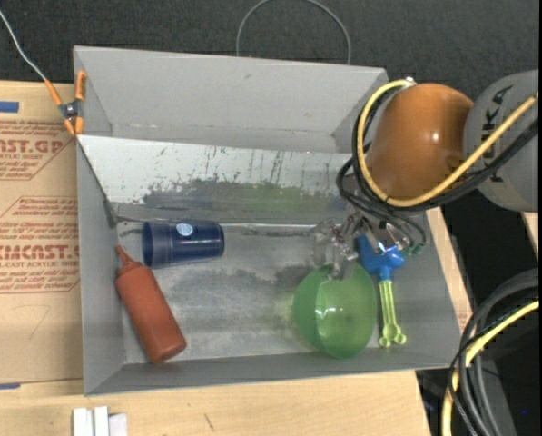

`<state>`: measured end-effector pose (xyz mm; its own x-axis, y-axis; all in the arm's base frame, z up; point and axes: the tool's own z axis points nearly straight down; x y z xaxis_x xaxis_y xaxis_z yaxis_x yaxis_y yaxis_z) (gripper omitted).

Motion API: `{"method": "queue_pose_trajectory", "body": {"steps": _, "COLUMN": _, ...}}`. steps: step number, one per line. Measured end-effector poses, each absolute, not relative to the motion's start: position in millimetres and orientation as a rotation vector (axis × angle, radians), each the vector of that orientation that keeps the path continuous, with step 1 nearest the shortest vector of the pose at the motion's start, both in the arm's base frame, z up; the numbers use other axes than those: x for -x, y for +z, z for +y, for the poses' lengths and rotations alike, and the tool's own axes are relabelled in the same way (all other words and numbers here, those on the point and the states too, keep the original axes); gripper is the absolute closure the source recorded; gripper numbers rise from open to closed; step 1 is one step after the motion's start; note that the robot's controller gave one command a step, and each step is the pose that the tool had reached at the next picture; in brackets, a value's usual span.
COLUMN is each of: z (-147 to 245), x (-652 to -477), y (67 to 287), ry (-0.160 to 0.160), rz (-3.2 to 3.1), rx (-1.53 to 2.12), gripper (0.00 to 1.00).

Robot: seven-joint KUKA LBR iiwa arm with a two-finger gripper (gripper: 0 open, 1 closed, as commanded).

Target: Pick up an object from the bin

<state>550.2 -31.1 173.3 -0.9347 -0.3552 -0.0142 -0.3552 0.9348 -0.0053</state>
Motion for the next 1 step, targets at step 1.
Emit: {"method": "queue_pose_trajectory", "body": {"steps": 1, "z": -32.8, "x": -549.9, "y": 263.5, "ry": -0.004, "rz": 3.077, "rx": 0.567, "gripper": 1.00}}
